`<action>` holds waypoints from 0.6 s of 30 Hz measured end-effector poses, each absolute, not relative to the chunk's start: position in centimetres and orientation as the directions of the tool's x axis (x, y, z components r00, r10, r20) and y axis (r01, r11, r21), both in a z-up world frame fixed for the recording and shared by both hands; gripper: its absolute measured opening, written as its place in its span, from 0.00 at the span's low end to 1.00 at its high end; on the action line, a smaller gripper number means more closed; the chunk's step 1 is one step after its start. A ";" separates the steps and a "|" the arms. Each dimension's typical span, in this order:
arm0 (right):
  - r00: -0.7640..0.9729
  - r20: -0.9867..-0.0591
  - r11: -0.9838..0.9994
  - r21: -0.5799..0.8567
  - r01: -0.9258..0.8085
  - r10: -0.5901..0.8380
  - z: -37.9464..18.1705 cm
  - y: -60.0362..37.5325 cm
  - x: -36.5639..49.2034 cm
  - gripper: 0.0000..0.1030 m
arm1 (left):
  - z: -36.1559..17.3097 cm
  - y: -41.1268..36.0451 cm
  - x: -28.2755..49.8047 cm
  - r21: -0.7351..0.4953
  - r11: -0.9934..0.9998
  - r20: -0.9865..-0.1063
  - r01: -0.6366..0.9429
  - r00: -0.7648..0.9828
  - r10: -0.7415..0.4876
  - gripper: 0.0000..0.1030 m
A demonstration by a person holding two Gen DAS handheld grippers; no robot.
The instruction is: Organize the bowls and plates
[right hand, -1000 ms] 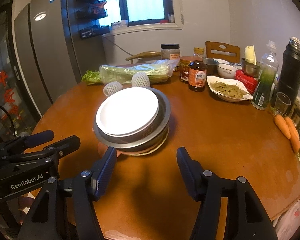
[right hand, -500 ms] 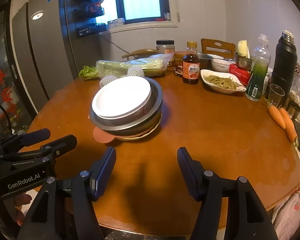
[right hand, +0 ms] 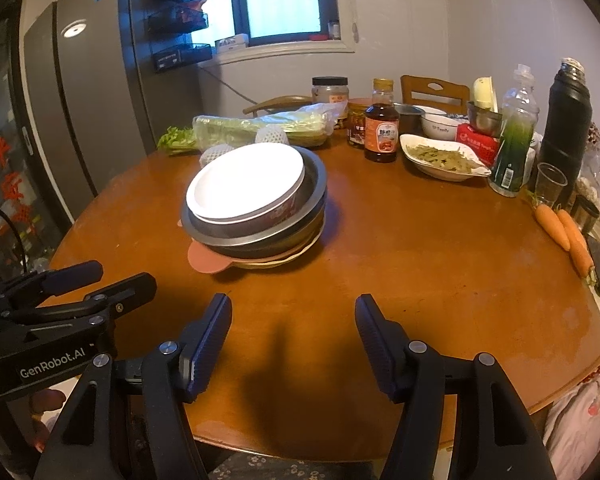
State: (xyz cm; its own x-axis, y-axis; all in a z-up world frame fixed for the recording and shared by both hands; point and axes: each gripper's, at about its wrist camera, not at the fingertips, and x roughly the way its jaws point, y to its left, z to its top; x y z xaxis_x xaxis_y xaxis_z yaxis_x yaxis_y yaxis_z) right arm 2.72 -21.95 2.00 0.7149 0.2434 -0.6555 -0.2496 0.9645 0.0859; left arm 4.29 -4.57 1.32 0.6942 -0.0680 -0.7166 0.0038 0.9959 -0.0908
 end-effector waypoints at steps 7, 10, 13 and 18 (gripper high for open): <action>0.711 -0.656 0.961 0.089 -0.261 0.254 1.5 -21.5 2.6 0.64 | 1.0 -4.4 4.5 -0.091 0.996 -0.721 -0.010 0.691 -0.059 0.69; 0.705 -0.660 0.960 0.094 -0.262 0.258 1.2 -21.5 2.7 0.64 | 0.8 -4.4 4.5 -0.087 0.996 -0.722 -0.012 0.690 -0.055 0.69; 0.702 -0.665 0.961 0.094 -0.260 0.255 1.0 -21.5 2.8 0.64 | 0.6 -4.3 4.5 -0.090 0.996 -0.727 -0.019 0.685 -0.053 0.69; 0.702 -0.666 0.962 0.095 -0.257 0.254 0.8 -21.6 3.0 0.64 | 0.4 -4.3 4.5 -0.089 0.996 -0.731 -0.020 0.680 -0.052 0.69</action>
